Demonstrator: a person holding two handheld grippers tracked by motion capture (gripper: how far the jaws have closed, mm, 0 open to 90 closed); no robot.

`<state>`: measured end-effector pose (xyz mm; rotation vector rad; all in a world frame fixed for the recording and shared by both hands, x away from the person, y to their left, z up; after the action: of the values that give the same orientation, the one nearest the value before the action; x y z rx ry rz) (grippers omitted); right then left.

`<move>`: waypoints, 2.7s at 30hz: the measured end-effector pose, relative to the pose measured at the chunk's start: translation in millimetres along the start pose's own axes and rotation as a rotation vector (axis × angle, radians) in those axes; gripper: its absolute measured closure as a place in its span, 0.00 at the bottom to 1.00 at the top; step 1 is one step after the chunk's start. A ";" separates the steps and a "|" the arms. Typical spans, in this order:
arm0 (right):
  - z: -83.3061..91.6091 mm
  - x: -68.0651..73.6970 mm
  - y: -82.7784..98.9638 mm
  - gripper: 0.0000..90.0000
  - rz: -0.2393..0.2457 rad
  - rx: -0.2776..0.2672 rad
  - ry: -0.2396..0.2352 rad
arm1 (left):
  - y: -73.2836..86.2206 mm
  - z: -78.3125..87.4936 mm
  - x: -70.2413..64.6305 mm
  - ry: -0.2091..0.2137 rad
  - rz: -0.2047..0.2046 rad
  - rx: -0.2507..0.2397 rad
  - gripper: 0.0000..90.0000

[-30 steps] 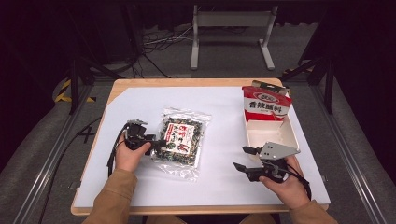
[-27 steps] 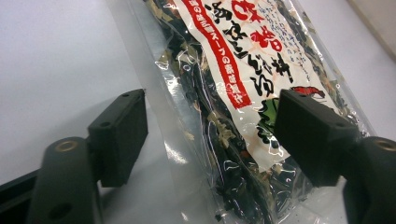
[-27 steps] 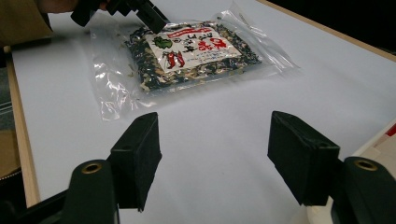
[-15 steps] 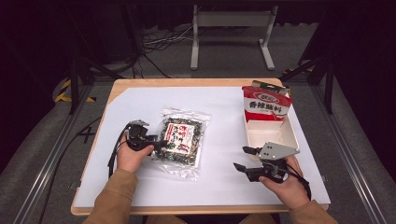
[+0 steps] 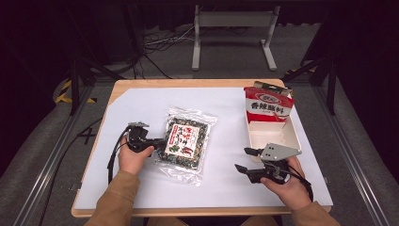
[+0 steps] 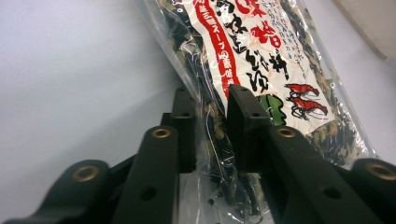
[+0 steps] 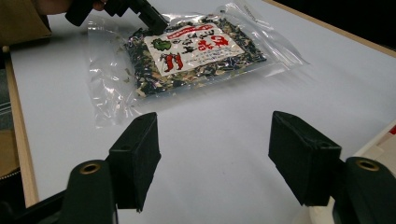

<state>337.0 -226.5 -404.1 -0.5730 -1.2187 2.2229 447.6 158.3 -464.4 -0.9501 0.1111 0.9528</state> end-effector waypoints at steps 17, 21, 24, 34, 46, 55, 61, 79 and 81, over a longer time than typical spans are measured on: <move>0.4 3.7 0.6 0.46 -0.139 -0.025 -0.031 | -11.7 28.7 -36.8 0.078 -0.096 -0.157 0.90; -0.1 4.0 -0.6 0.46 -0.160 -0.021 -0.031 | -14.4 39.4 -48.5 0.093 -0.137 -0.194 0.95; -1.9 3.1 -1.1 0.46 -0.166 -0.017 -0.026 | -15.6 45.3 -60.4 0.103 -0.183 -0.220 0.97; -7.3 0.9 -6.1 0.44 -0.190 -0.019 -0.027 | -17.0 60.8 -103.6 0.158 -0.351 -0.278 0.99; -13.9 -0.2 -9.9 0.36 -0.231 -0.033 -0.062 | -13.6 71.1 -141.5 0.225 -0.522 -0.298 0.99; -19.2 0.9 -13.9 0.33 -0.251 -0.064 -0.130 | -11.3 80.5 -159.2 0.237 -0.576 -0.327 1.00; -23.6 2.5 -19.6 0.31 -0.264 -0.100 -0.189 | -10.2 85.0 -165.2 0.256 -0.605 -0.340 1.00; -3.6 1.7 -37.9 0.40 -0.286 -0.274 -0.196 | -11.2 88.7 -163.8 0.367 -0.607 -0.376 1.00; 0.4 1.2 -40.0 0.42 -0.284 -0.298 -0.201 | -11.2 88.6 -163.6 0.371 -0.607 -0.376 1.00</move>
<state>345.8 -208.0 -369.7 -0.2681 -1.6409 1.9084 329.5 115.5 -326.8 -1.3988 -0.0491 0.2291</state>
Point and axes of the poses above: each handheld gripper's, and its own axes: z roughly backward along the jaws, y roughly out of its underside, x roughly to its left, the point moved 3 cm from there along -z, roughly forward along the jaws, and after that the axes turned 4 degrees about y, right-handed, at the moved point
